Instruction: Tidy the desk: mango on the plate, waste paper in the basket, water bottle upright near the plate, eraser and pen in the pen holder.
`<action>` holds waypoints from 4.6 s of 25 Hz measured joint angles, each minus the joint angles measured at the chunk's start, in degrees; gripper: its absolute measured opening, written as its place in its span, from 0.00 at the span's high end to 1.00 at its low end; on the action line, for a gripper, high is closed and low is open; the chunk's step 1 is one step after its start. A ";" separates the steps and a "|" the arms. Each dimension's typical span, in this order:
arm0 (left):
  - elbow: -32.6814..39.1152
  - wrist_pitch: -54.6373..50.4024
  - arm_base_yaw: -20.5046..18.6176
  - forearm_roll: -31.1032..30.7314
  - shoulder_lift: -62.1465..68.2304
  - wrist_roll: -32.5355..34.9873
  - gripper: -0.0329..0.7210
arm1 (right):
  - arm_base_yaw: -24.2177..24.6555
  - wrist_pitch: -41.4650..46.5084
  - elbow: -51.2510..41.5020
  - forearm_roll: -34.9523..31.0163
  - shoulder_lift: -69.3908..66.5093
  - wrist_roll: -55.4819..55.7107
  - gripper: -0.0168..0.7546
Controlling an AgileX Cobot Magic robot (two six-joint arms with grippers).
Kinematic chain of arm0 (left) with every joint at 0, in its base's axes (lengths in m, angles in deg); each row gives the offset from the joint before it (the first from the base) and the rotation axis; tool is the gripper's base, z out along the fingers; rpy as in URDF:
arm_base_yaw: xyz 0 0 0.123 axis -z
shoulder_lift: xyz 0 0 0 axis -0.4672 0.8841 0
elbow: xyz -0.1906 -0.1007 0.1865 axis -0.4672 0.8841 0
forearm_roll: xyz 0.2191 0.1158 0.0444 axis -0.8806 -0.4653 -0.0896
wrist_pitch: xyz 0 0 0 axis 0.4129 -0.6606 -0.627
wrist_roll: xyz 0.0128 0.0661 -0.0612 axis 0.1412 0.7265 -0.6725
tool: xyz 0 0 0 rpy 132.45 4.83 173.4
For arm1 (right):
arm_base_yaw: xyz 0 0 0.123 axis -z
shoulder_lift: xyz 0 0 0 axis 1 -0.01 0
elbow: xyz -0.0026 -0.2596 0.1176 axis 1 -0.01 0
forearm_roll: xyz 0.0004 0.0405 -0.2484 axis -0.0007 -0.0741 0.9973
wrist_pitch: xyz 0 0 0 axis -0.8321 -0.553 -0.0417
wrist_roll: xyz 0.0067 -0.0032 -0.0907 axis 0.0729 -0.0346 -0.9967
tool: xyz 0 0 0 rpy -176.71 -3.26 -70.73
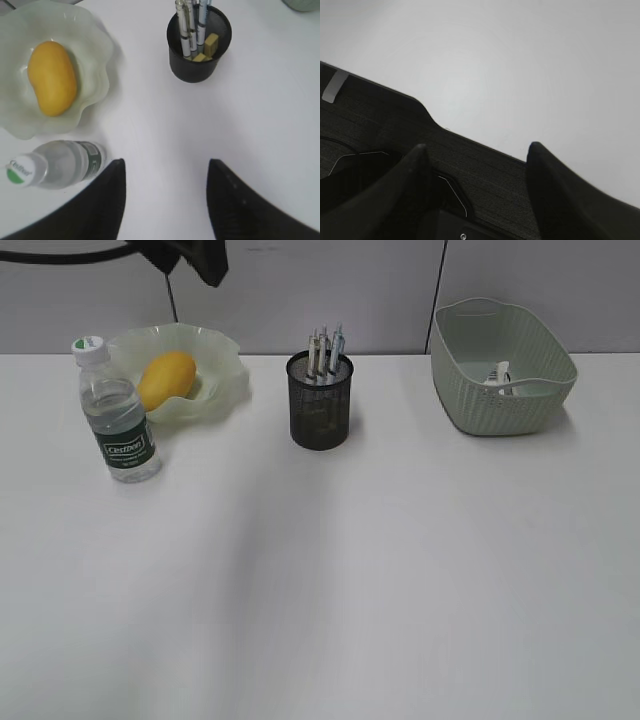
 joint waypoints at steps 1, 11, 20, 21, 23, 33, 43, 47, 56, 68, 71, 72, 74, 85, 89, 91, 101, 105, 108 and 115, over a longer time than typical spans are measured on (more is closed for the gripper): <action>1.59 0.00 0.00 0.13 -2.22 0.36 0.43 | 0.00 0.00 0.00 0.00 0.00 0.00 0.36; 32.81 -0.08 0.00 -0.24 -32.51 1.29 0.43 | 0.00 0.06 0.00 0.00 0.00 0.00 0.36; 54.17 -0.48 0.00 0.02 -65.01 1.40 0.37 | 0.00 0.06 0.00 -0.05 0.00 0.00 0.36; 56.11 -0.53 0.00 0.27 -68.21 1.40 0.33 | 0.00 0.06 0.00 -0.05 0.00 0.00 0.36; 59.37 -0.53 0.00 1.43 -74.38 1.40 0.26 | 0.00 0.10 0.00 0.00 0.00 0.00 0.36; 73.33 -0.67 0.00 3.46 -90.78 1.40 0.22 | 0.00 1.12 0.00 2.79 0.00 -0.06 0.36; 77.30 7.76 0.00 6.80 -90.90 1.40 0.22 | 0.00 1.24 0.00 3.25 0.00 -0.06 0.36; 77.50 8.25 0.00 6.80 -90.85 1.40 0.22 | 0.00 1.24 0.00 3.27 0.00 -0.06 0.36; 77.50 8.48 0.00 6.85 -90.85 1.40 0.22 | 0.00 1.24 0.00 3.07 0.00 4.64 0.36; 77.50 8.48 0.00 6.91 -90.85 1.40 0.22 | 0.00 -7.83 -1.17 2.08 0.00 3.79 0.36; 77.50 8.48 0.00 6.91 -90.85 1.40 0.22 | 0.00 -8.56 -2.21 1.87 0.00 2.88 0.36; 77.50 8.48 0.00 6.91 -90.85 1.40 0.22 | 0.00 -8.56 -2.69 1.75 0.00 2.58 0.36; 77.50 8.48 0.00 6.91 -90.85 1.40 0.22 | 0.00 -8.44 -3.06 1.38 0.07 1.46 0.36; 77.50 8.48 0.00 6.91 -90.85 1.40 0.22 | 0.00 -8.47 -3.06 0.37 0.07 -0.10 0.37; 77.50 8.48 0.00 6.91 -90.85 1.40 0.22 | 0.00 -8.42 -3.06 0.37 0.07 -0.10 0.37; 77.50 8.48 0.00 6.93 -90.85 1.40 0.22 | 0.00 -8.42 -3.06 0.37 0.07 -0.10 0.37; 77.50 8.48 0.00 6.93 -90.85 1.40 0.22 | 0.00 -8.42 -3.06 0.36 0.07 -0.10 0.37; 77.50 8.47 -1.34 6.98 -92.20 1.40 0.22 | 0.00 -8.42 -3.06 0.31 0.28 -0.10 0.37; 77.50 8.47 -5.60 6.98 -93.41 1.40 0.22 | 1.76 -8.47 -3.06 -0.06 1.48 -0.11 0.37; 77.62 8.53 -18.93 6.98 -96.97 1.40 0.22 | 15.22 -8.47 -3.06 -0.22 5.50 -0.11 0.37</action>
